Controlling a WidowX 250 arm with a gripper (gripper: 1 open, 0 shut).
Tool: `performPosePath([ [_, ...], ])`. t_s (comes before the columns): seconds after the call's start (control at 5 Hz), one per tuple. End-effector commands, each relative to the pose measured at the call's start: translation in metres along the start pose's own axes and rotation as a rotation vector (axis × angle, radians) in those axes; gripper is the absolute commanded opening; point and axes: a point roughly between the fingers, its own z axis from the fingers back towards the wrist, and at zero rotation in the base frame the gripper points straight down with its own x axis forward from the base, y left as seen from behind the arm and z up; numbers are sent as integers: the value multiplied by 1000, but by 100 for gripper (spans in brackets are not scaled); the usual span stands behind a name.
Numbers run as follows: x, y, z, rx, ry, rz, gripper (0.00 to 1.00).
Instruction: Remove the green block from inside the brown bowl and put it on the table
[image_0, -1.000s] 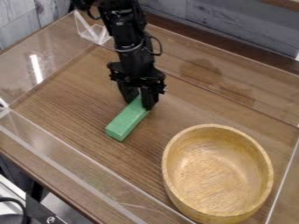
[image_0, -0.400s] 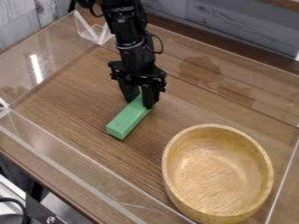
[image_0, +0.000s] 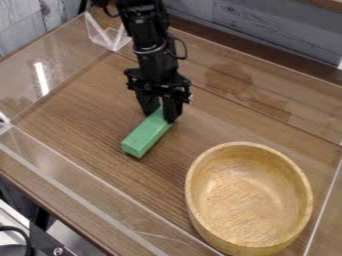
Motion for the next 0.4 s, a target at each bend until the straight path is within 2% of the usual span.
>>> performPosePath([
  [0.0,10,1,13,11,-33,-9,0],
  [0.2,10,1,14,8,-24,-7,0],
])
